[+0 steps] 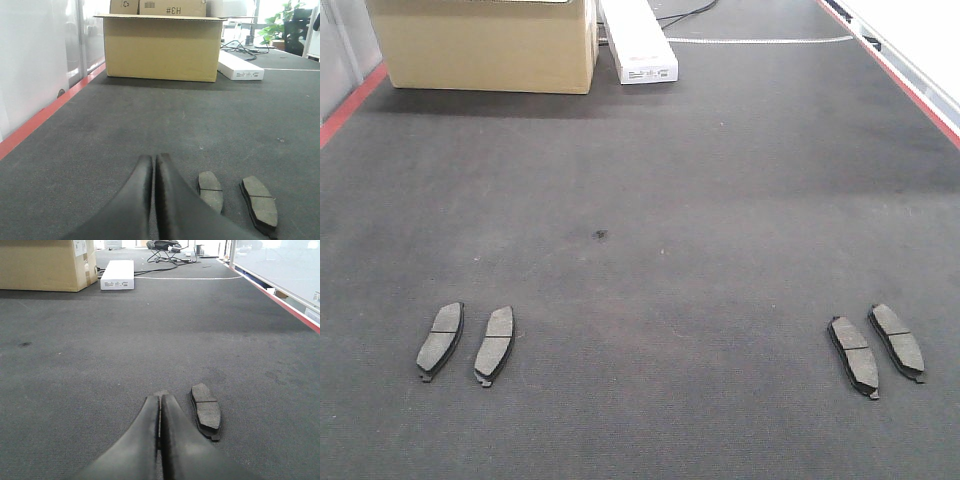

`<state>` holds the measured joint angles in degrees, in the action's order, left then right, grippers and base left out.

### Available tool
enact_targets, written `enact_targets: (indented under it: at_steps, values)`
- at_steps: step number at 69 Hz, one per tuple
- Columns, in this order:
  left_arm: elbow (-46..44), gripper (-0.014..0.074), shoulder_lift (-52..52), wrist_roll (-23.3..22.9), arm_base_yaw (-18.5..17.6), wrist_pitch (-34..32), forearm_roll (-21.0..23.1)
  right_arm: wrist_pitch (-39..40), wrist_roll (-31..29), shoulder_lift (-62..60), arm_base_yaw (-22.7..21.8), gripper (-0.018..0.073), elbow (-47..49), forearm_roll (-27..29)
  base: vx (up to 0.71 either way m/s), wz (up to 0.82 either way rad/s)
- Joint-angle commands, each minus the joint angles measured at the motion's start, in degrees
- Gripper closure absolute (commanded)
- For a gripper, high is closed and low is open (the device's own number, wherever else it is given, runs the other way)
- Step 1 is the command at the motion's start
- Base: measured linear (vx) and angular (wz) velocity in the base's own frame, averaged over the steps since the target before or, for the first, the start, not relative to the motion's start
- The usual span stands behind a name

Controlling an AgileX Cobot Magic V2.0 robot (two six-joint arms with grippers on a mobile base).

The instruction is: Move and align brake pads A on conveyor

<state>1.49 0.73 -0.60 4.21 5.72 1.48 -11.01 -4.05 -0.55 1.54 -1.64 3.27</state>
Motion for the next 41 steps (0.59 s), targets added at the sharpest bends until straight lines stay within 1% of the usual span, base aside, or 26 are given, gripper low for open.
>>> enact_targets:
  at_steps: [1,41]
  values:
    - [1.00,0.0603,0.83,-0.22,-0.33,-4.71,0.10,4.01,-0.59,-0.71,-0.41,0.0571,-0.66,-0.45,0.00,0.00]
    - [1.00,0.0603,0.83,-0.22,-0.33,-4.71,0.10,4.01,-0.59,-0.71,-0.41,0.0571,-0.66,-0.45,0.00,0.00]
